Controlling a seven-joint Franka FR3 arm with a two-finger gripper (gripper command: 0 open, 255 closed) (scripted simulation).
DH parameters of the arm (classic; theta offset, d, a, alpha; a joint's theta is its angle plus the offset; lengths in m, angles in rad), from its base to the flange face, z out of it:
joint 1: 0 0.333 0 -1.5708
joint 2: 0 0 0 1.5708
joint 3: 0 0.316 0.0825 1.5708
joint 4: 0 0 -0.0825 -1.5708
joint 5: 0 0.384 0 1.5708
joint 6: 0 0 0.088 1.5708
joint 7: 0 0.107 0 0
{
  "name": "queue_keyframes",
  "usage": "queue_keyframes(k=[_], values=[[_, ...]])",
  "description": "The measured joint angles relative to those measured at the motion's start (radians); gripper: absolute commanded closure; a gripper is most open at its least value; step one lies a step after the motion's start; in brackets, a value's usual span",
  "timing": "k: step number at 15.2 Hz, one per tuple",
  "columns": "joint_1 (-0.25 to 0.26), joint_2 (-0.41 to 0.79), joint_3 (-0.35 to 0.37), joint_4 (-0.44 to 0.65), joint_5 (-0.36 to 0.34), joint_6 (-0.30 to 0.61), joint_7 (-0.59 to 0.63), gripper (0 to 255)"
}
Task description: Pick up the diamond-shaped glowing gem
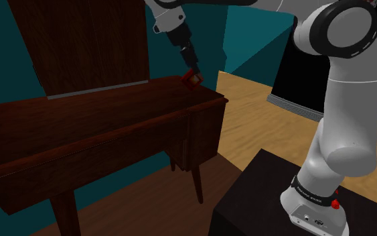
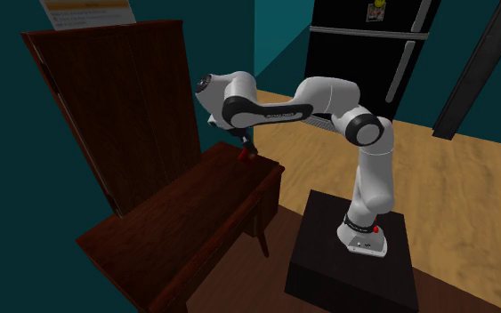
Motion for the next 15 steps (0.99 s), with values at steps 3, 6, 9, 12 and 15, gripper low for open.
queue_keyframes(k=[3, 6, 9, 12, 15], values=[[0.013, 0.023, 0.006, -0.003, -0.017, 0.004, -0.004, 0], [0.008, 0.014, 0.007, -0.055, -0.010, 0.043, 0.010, 0], [0.002, 0.004, 0.007, -0.098, -0.002, 0.075, 0.020, 255], [0.002, 0.005, 0.007, -0.101, -0.002, 0.079, 0.022, 255], [0.002, 0.005, 0.007, -0.102, -0.002, 0.079, 0.022, 255]])
